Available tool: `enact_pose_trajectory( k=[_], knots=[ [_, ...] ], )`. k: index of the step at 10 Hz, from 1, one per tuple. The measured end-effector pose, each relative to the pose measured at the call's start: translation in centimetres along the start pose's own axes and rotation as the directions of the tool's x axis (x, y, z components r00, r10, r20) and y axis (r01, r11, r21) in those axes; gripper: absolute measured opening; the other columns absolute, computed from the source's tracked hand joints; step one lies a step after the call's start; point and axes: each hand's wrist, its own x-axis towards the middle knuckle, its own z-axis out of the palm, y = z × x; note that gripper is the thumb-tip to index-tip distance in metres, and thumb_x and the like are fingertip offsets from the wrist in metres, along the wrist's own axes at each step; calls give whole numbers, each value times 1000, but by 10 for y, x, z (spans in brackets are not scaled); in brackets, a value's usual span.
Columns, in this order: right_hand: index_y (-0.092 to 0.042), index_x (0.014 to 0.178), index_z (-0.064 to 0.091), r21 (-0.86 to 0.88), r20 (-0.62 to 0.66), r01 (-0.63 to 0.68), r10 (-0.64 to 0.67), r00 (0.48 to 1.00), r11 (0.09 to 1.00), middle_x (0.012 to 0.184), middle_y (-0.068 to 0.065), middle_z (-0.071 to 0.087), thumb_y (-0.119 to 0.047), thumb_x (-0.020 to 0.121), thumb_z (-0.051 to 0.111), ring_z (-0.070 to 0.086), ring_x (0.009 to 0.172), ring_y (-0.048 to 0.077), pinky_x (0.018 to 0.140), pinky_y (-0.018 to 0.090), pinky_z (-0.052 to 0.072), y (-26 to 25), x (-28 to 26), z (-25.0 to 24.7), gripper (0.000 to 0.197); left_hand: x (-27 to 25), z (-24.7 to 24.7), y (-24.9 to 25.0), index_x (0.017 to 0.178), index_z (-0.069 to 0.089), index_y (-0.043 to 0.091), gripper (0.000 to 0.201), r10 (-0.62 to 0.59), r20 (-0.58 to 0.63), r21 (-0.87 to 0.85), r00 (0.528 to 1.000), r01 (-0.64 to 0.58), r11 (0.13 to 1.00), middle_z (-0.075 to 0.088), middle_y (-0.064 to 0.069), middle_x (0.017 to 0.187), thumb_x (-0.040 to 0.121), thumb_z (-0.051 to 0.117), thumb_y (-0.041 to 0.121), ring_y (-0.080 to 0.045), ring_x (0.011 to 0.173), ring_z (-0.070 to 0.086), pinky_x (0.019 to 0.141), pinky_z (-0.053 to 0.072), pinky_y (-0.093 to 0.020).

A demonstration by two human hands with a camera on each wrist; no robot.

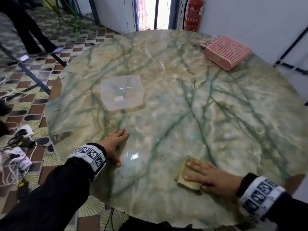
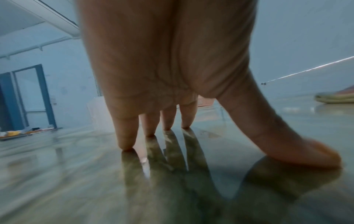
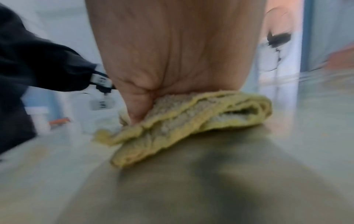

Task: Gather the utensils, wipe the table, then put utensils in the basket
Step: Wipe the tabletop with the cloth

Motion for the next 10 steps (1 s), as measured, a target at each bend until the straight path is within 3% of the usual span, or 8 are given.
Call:
enact_pose_trajectory(
  k=[1, 2, 3, 5, 7, 8, 9, 10],
  knots=[
    [-31, 147, 19, 106, -94, -220, 230, 969, 970, 148, 22, 19, -77, 80, 1, 24, 137, 42, 112, 44, 17, 93, -18, -8, 84, -6, 3, 15, 149, 4, 17, 118, -57, -69, -9, 996, 57, 998, -10, -7, 157, 62, 84, 20, -24, 145, -6, 119, 8, -31],
    [-17, 144, 0, 178, -124, -523, 546, 829, 834, 155, 13, 2, -69, 84, 21, 4, 144, 26, 117, 34, 8, 153, -6, -41, 83, -15, 16, 45, 148, 11, 18, 100, -78, -159, -61, 984, 69, 996, -5, -11, 157, 72, 75, 15, -24, 146, 2, 116, 11, -26],
    [-25, 149, 7, 209, -172, -632, 664, 728, 746, 156, 18, 2, -27, 96, 40, 6, 145, 30, 118, 35, 10, 158, 31, -66, 62, -22, 37, 85, 148, 17, 20, 93, -90, -193, -204, 977, 49, 978, 5, -11, 156, 74, 74, 18, -23, 144, 13, 113, 18, -23],
    [-38, 147, 9, -59, -146, -178, 168, 975, 982, 159, 2, -5, -29, 96, 39, 0, 146, 22, 117, 42, 10, 34, 60, -46, 60, -40, 64, 132, 147, 18, 18, 93, -174, -201, -319, 964, 103, 942, 9, -12, 156, 75, 76, 23, -23, 143, 16, 111, 17, -22],
    [-54, 141, 9, -82, -1, 256, -257, 966, 963, 156, -3, -13, -37, 91, 25, -5, 146, 22, 114, 50, 5, 2, -52, 33, 55, -48, 76, 169, 147, 22, 22, 93, -179, -162, -289, 970, 127, 949, 8, -9, 156, 72, 76, 34, -23, 144, 12, 114, 15, -26],
    [-75, 119, -18, -54, 75, 199, -195, 978, 979, 139, -12, -34, -43, 95, 23, -22, 136, 12, 114, 40, -3, 45, -105, 45, 58, -46, 80, 183, 146, 24, 26, 93, -173, -146, -257, 974, 131, 957, 5, -9, 157, 70, 77, 38, -24, 144, 12, 115, 16, -29],
    [-29, 143, -1, 26, 34, -31, 30, 999, 999, 141, -3, -30, -79, 77, 1, -16, 140, 15, 115, 30, -3, 95, -124, 24, 84, -48, 90, 193, 148, 17, 29, 102, -199, -143, -187, 970, 170, 967, -2, -8, 157, 67, 77, 45, -25, 145, 4, 119, 12, -36],
    [-1, 145, -4, 13, 20, -346, 345, 938, 938, 154, 15, -11, -9, 68, 25, -9, 144, 23, 114, 25, 3, 146, -102, -8, 83, -49, 97, 197, 148, 9, 30, 109, -222, -135, -166, 966, 199, 966, -8, -6, 157, 65, 77, 45, -26, 145, -4, 120, 8, -42]
  ],
)
